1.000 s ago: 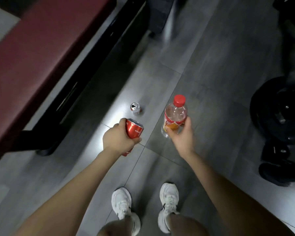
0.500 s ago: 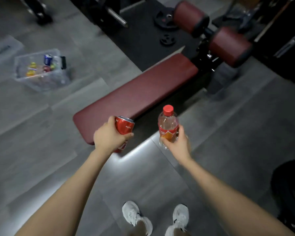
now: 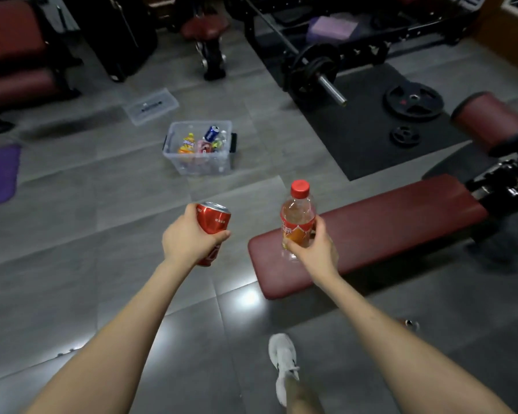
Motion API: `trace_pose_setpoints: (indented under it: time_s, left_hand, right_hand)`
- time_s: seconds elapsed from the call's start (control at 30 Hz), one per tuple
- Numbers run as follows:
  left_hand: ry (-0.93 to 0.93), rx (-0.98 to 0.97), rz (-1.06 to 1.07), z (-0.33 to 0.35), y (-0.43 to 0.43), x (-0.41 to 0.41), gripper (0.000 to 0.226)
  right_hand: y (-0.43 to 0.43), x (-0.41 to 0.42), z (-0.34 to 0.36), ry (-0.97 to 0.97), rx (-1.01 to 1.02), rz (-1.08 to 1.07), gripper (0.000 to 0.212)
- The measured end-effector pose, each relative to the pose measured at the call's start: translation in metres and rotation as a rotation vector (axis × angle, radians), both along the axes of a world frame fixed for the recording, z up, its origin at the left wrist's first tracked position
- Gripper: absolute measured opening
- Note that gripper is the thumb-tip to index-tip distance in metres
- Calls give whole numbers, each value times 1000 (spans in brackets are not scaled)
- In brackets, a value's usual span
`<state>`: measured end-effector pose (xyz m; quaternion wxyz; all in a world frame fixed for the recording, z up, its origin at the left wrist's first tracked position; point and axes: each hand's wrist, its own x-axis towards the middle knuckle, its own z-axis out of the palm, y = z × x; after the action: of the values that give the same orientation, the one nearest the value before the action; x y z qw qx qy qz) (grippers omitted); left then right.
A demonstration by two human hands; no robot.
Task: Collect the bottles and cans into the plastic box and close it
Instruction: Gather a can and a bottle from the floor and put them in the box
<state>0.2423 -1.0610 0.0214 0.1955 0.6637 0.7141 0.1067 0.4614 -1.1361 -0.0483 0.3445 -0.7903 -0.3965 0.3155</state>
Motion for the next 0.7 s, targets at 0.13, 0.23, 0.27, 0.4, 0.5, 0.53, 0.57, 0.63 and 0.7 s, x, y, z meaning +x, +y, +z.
trace_pose_setpoints:
  time_s: [0.13, 0.23, 0.27, 0.4, 0.5, 0.53, 0.57, 0.63, 0.7]
  left_hand:
    - [-27, 25, 44, -5, 80, -31, 77]
    - [-45, 20, 64, -8, 150, -50, 79]
    - [-54, 21, 78, -9, 174, -56, 79]
    - [-84, 6, 133, -14, 273, -85, 80]
    - [-93, -31, 150, -20, 338, -108, 80]
    - [-100, -41, 164, -24, 361, -116, 80]
    - [-110, -47, 178, -27, 385, -124, 79]
    - [-133, -62, 199, -37, 436, -140, 75]
    - [-162, -80, 213, -51, 488, -156, 73]
  right_hand:
    - [85, -29, -4, -5, -2, 44, 73]
    - [154, -48, -8, 25, -11, 60, 70]
    - [178, -54, -10, 42, -19, 68, 69]
    - [280, -83, -17, 95, -35, 82, 67]
    - [350, -110, -22, 80, -92, 110, 65]
    - [374, -119, -25, 73, -103, 123, 66]
    - [398, -128, -28, 70, -112, 131, 67]
    - [449, -145, -38, 64, -112, 137, 68]
    - [499, -162, -51, 54, -123, 132, 67]
